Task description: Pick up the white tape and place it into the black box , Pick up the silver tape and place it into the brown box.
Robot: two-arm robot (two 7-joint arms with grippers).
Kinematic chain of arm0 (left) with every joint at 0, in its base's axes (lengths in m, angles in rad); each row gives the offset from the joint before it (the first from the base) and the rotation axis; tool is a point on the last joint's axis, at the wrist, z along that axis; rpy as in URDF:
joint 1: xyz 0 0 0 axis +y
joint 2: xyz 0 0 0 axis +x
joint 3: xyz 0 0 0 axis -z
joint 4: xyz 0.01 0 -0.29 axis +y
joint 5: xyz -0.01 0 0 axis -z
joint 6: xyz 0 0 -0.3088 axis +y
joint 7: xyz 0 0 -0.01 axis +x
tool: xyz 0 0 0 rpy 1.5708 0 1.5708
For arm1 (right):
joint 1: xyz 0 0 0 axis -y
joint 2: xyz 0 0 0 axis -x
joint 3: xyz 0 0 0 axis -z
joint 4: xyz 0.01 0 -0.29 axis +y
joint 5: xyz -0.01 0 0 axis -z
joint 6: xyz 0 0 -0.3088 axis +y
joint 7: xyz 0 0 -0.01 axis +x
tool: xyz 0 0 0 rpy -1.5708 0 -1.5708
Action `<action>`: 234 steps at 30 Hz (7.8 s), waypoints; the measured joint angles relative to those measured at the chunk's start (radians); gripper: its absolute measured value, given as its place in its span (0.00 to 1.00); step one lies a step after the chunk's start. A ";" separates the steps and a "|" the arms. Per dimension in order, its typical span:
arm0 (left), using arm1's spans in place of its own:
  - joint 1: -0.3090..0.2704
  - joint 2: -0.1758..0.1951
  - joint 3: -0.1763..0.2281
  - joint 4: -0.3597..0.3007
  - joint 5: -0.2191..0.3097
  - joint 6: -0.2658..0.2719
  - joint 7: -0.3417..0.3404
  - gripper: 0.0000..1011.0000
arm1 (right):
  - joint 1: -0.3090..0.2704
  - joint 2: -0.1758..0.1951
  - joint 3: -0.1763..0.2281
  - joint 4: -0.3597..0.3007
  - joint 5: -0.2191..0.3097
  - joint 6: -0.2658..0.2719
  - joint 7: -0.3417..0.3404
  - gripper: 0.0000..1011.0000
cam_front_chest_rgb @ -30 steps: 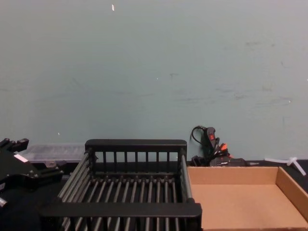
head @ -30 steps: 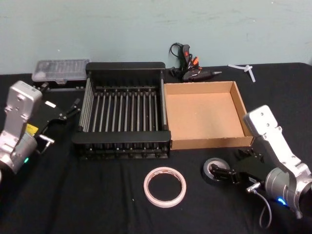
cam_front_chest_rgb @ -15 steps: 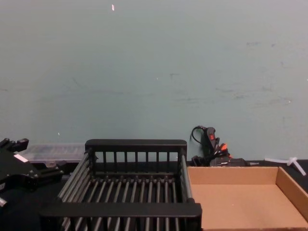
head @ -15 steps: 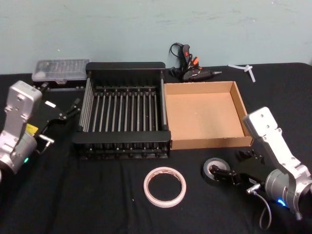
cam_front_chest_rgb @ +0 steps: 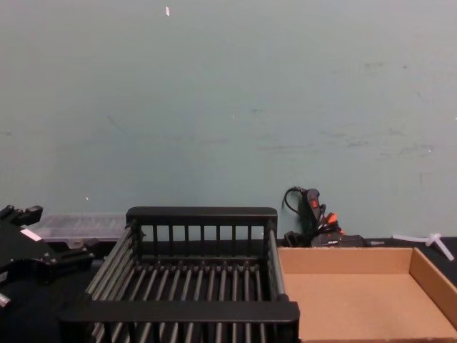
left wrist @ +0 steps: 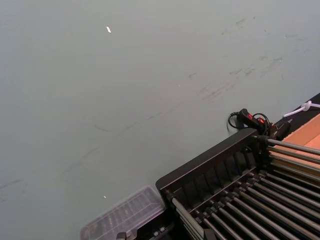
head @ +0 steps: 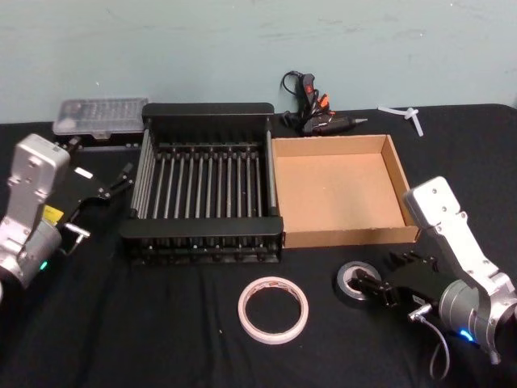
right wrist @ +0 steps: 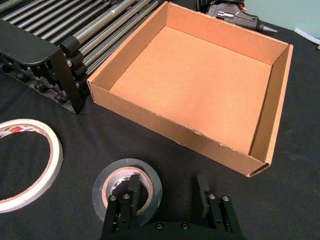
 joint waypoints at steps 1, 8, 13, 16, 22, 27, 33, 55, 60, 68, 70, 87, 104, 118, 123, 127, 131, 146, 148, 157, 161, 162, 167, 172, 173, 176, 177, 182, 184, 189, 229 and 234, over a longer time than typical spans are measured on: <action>0.000 0.000 0.000 0.000 0.000 0.000 0.000 0.99 | 0.000 0.000 0.000 0.000 0.000 0.000 0.000 0.70; 0.000 0.000 0.000 0.000 0.000 0.000 0.000 0.99 | 0.001 0.001 0.000 0.000 0.001 0.000 0.000 0.48; 0.000 0.000 0.000 0.000 0.000 0.000 0.000 0.99 | 0.001 0.001 0.000 0.000 0.002 0.001 0.000 0.30; 0.000 0.000 0.000 0.000 0.000 0.000 0.000 0.99 | 0.001 0.001 0.000 0.000 0.002 0.001 0.000 0.22; 0.000 0.000 0.000 0.000 0.000 0.000 0.000 0.99 | 0.001 0.001 0.000 0.000 0.003 0.001 0.000 0.13; 0.000 0.000 0.000 0.000 0.000 0.000 0.000 0.99 | -0.001 -0.001 0.003 0.000 0.002 0.000 0.002 0.13; 0.000 0.000 0.000 0.000 0.000 0.000 0.000 0.99 | -0.011 -0.004 0.030 -0.020 0.002 -0.011 0.029 0.13; 0.000 0.000 0.000 0.000 0.000 0.000 0.000 0.99 | 0.029 -0.019 0.124 -0.079 -0.004 -0.075 0.110 0.13; 0.000 0.000 0.000 0.000 0.000 0.000 0.000 0.99 | 0.069 -0.045 0.115 -0.046 -0.039 -0.102 0.091 0.13; 0.000 0.000 0.000 0.000 0.000 0.000 0.000 0.99 | 0.149 -0.095 0.080 0.050 -0.116 -0.190 0.057 0.13; 0.000 0.000 0.000 0.000 0.000 0.000 0.000 0.99 | 0.166 -0.106 0.073 0.073 -0.130 -0.210 0.052 0.13; 0.000 0.000 0.000 0.000 0.000 0.000 0.000 0.99 | 0.342 -0.187 -0.005 0.383 -0.281 -0.451 0.032 0.13; 0.000 0.000 0.000 0.000 0.000 0.000 0.000 0.99 | 0.394 -0.222 -0.025 0.544 -0.355 -0.492 0.035 0.13; 0.000 0.000 0.000 0.000 0.000 0.000 0.000 0.99 | 0.392 -0.220 -0.025 0.537 -0.351 -0.490 0.036 0.35; 0.000 0.000 0.000 0.000 0.000 0.000 0.000 0.99 | 0.392 -0.220 -0.025 0.536 -0.350 -0.490 0.037 0.53; 0.000 0.000 0.000 0.000 0.000 0.000 0.000 0.99 | 0.392 -0.219 -0.025 0.535 -0.350 -0.489 0.037 0.65; 0.000 0.000 0.000 0.000 0.000 0.000 0.000 0.99 | 0.391 -0.219 -0.025 0.535 -0.349 -0.489 0.037 0.76; 0.000 0.000 0.000 0.000 0.000 0.000 0.000 0.99 | 0.391 -0.219 -0.025 0.534 -0.348 -0.488 0.037 0.99; 0.000 0.000 0.000 0.000 0.000 0.000 0.000 0.99 | 0.391 -0.219 -0.025 0.534 -0.348 -0.488 0.037 0.99; 0.000 0.000 0.000 0.000 0.000 0.000 0.000 0.99 | 0.366 -0.215 -0.002 0.495 -0.343 -0.490 0.063 0.99; 0.000 0.000 0.000 0.000 0.000 0.000 0.000 0.99 | 0.335 -0.205 0.016 0.444 -0.340 -0.470 0.082 0.99; 0.000 0.000 0.000 0.000 0.000 0.000 0.000 0.99 | 0.328 -0.202 0.020 0.432 -0.339 -0.464 0.086 0.99; 0.000 0.000 0.000 0.000 0.000 0.000 0.000 0.99 | 0.269 -0.179 0.050 0.332 -0.323 -0.413 0.123 0.99; 0.000 0.000 0.000 0.000 0.000 0.000 0.000 0.99 | 0.203 -0.148 0.073 0.224 -0.300 -0.361 0.166 0.99; 0.000 0.000 0.000 0.000 0.000 0.000 0.000 0.99 | 0.191 -0.141 0.076 0.206 -0.295 -0.355 0.175 0.99; 0.000 0.000 0.000 0.000 0.000 0.000 0.000 0.99 | 0.152 -0.115 0.084 0.143 -0.276 -0.336 0.208 0.99; 0.000 0.000 0.000 0.000 0.000 0.000 0.000 0.99 | 0.132 -0.099 0.087 0.112 -0.263 -0.328 0.228 0.99; 0.000 0.000 0.000 0.000 0.000 0.000 0.000 0.99 | 0.086 -0.052 0.087 0.035 -0.228 -0.295 0.278 0.99; 0.000 0.000 0.000 0.000 0.000 0.000 0.000 0.99 | 0.076 -0.040 0.084 0.017 -0.219 -0.281 0.290 0.99; 0.000 0.000 0.000 0.000 0.000 0.000 0.000 0.99 | 0.044 -0.005 0.065 -0.044 -0.203 -0.219 0.314 0.99; 0.000 0.000 0.000 0.000 0.000 0.000 0.000 0.99 | 0.128 -0.081 -0.143 -0.071 -0.305 0.208 0.327 0.99; 0.000 0.000 0.000 0.000 0.000 0.000 0.000 0.99 | 0.140 -0.099 -0.157 -0.051 -0.318 0.207 0.333 0.99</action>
